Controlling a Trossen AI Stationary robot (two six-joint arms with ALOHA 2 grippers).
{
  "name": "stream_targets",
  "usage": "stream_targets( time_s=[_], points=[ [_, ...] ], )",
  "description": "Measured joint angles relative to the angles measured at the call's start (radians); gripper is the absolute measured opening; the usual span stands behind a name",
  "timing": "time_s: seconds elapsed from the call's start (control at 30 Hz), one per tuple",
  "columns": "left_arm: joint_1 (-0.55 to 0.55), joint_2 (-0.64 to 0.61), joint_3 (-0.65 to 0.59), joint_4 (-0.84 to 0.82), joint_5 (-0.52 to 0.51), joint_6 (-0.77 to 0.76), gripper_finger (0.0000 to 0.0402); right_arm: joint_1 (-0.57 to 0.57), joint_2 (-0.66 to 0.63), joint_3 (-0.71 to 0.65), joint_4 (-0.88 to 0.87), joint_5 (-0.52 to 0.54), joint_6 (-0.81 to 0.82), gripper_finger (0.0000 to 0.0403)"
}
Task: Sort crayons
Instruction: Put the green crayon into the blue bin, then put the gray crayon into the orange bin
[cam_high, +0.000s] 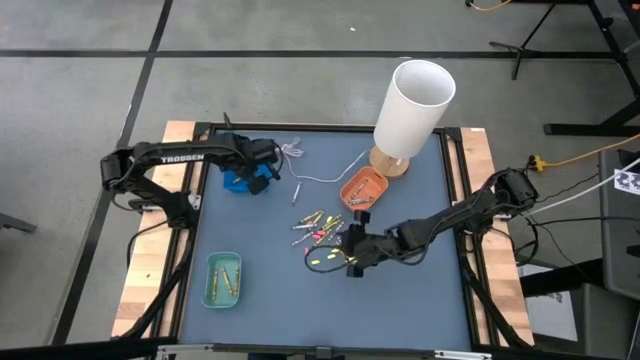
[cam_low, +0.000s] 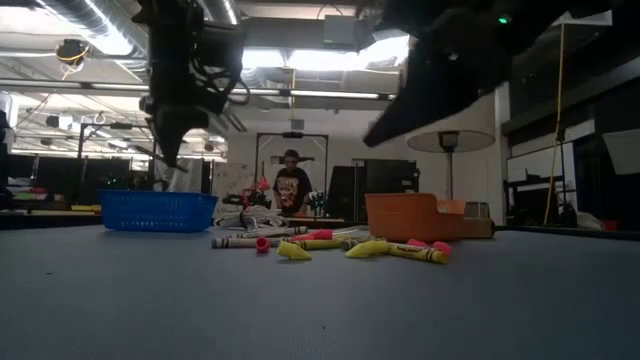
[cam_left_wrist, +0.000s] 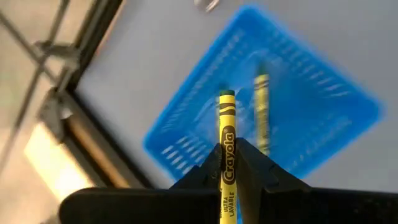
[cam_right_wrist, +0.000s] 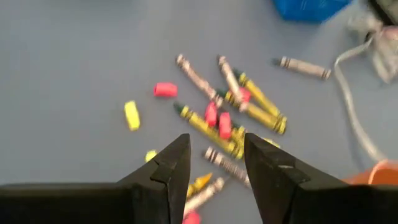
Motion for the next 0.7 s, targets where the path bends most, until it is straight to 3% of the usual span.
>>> stream_targets(
  time_s=[0.27,0.53,0.7],
  points=[
    [0.024,0.000,-0.033,0.007,-0.034,0.072,0.0027,-0.086,0.000,0.000,0.050,-0.071,-0.055,0.0150],
    [0.024,0.000,-0.096,0.027,-0.032,0.069,0.0064,-0.170,0.000,0.000,0.007,-0.286,-0.201,0.0150],
    [0.024,0.000,-0.134,0.054,-0.031,0.068,0.0075,-0.208,0.000,0.000,-0.030,-0.341,-0.269,0.0150]
  ],
)
